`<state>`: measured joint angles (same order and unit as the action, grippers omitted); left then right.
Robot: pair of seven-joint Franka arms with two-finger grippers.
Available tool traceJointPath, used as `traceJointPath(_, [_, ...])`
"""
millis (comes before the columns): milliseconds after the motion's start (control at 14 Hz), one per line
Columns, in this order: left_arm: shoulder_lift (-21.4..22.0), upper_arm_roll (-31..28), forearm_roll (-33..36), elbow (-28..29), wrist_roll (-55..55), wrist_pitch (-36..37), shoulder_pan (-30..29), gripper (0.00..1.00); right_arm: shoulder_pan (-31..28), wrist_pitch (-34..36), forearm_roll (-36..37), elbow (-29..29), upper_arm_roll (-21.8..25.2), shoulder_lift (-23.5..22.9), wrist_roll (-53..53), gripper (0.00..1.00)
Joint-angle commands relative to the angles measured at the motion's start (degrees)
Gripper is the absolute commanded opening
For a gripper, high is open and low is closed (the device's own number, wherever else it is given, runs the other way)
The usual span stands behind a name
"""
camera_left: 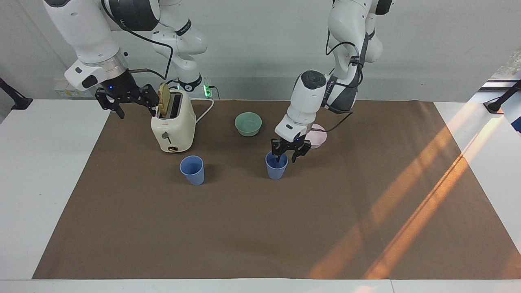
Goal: Stack blue cups with both arms
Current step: 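Carry the blue cup with the left gripper to the table center, then open the left gripper and withdraw it from the cup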
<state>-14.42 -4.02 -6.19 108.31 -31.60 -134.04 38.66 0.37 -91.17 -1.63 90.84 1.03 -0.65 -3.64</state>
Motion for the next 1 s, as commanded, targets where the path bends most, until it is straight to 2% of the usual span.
traceJointPath(0, [0.44,-0.64,0.39,-0.03,-0.22,0.61,0.01,0.81,-0.72,-0.06,-1.27,0.83,-0.41,0.91,0.83,1.00])
traceJointPath(72, [1.32,-1.16,0.39,-0.12,0.04,2.88,-0.34,0.96,-0.72,-0.15,-1.27,0.83,-0.41,0.91,0.83,1.00])
traceJointPath(143, [3.50,-1.25,0.39,-0.03,0.83,5.17,-1.21,1.00,-0.72,-0.15,-1.18,0.83,-0.41,0.91,0.83,1.00])
traceJointPath(358, [10.79,-1.16,0.39,0.14,9.68,16.13,-7.71,1.00,-0.72,-0.15,-1.18,0.83,-0.41,0.91,0.83,1.00])
traceJointPath(573, [15.03,-1.16,0.39,0.06,20.13,23.20,-14.56,1.00,-0.72,-0.15,-1.27,0.83,-0.41,0.91,0.83,1.00])
traceJointPath(788, [16.53,-1.25,0.47,-1.34,26.48,24.87,-20.28,1.00,-0.72,-0.33,-1.18,0.74,-0.41,0.83,0.83,1.00])
traceJointPath(932, [15.92,-1.25,1.52,-5.11,30.18,28.55,-23.79,1.00,-0.72,-0.41,-0.48,0.83,-0.33,0.91,0.74,1.00])
